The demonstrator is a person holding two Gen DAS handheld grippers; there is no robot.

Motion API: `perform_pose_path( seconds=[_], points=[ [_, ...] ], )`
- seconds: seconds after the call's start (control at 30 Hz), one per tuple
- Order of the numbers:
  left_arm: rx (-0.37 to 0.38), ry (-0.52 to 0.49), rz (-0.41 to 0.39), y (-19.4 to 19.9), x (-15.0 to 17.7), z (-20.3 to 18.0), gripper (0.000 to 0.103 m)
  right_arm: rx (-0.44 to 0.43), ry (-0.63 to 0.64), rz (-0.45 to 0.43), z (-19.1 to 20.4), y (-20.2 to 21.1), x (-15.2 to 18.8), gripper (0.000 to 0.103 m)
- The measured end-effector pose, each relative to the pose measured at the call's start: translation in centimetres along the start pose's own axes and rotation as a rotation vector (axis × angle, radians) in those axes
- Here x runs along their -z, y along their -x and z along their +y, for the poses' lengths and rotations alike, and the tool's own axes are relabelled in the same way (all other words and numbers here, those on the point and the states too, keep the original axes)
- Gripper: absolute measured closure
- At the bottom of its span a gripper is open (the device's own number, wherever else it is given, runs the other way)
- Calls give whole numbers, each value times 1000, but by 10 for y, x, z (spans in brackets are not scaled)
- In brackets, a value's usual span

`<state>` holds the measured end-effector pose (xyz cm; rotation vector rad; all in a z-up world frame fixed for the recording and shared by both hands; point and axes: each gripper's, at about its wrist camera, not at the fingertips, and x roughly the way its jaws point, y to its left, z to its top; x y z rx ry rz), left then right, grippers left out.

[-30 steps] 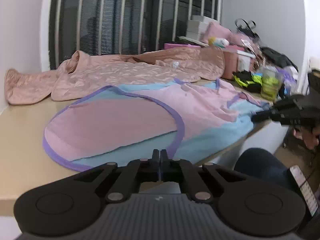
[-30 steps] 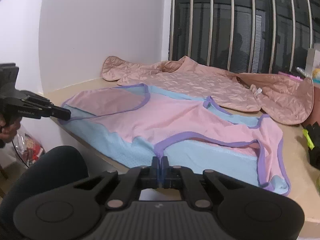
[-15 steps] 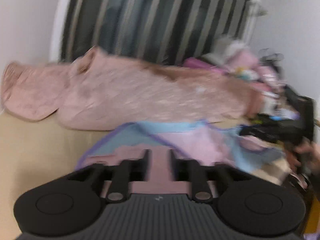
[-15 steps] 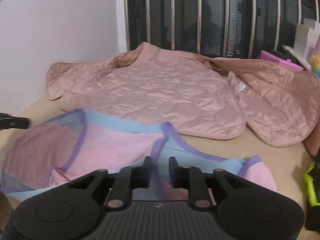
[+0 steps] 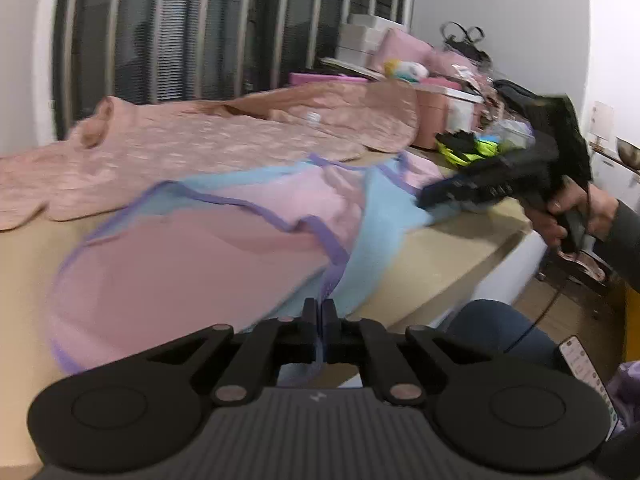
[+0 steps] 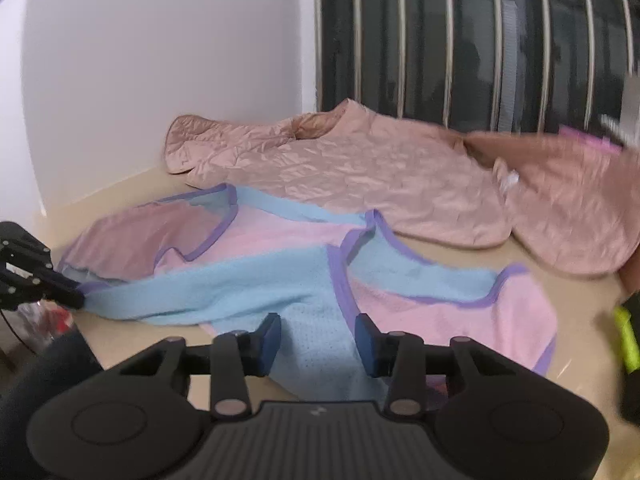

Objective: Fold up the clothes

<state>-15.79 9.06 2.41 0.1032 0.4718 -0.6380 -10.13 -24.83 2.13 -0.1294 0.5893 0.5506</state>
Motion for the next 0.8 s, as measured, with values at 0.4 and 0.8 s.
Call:
perform_pose_path(
  seconds=[0.4,0.8],
  points=[
    [-51,154,8,11,-16,60,101,-84,50,-65,22,13,4,68],
    [-124,270,27,27,-6,113,57,153,33,-166,-1,79,19,49]
  ],
)
